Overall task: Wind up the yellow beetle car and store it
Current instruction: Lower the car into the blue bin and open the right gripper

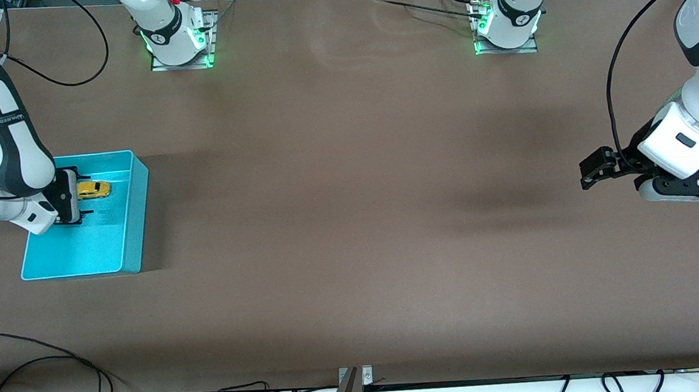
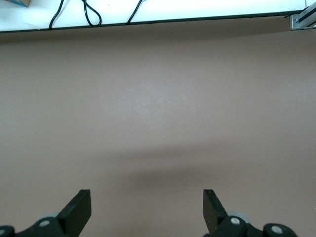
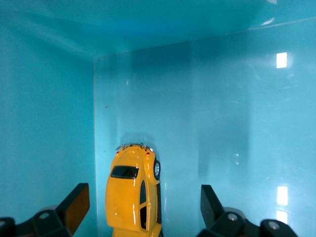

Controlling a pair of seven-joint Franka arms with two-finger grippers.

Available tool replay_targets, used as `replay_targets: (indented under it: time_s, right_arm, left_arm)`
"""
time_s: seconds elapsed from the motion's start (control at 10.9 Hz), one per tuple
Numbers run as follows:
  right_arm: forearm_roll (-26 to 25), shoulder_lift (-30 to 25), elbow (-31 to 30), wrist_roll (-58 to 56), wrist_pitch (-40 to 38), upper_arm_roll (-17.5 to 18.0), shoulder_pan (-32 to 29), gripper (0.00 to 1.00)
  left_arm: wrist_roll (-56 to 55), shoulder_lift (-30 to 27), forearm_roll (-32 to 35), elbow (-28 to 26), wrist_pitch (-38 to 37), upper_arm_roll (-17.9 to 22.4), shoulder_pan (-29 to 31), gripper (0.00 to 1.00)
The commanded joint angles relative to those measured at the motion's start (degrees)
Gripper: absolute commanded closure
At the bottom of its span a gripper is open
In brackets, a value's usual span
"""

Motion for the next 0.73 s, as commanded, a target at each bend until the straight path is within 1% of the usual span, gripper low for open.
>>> replay_targets:
  time_s: [0.0,0.27,0.64]
  right_arm:
    - [1.2,-4.0,-0.1,4.1,-1.5,0.4,-0.5,0.00]
    - [1.2,-7.6,-0.4,13.1,-2.3,0.9,0.3,0.00]
    - [2.0,-14.1,-0.5,33.9,-2.8,1.0,6.3,0.00]
  left_arm:
    - [1.5,-0.6,-1.6,0.8,-0.8,0.4,0.1,0.00]
    - [1.5,-0.6,-1.6,0.8,-0.8,0.4,0.1,0.00]
    - [1.4,-0.6,-1.6,0.8,-0.8,0.1,0.0,0.00]
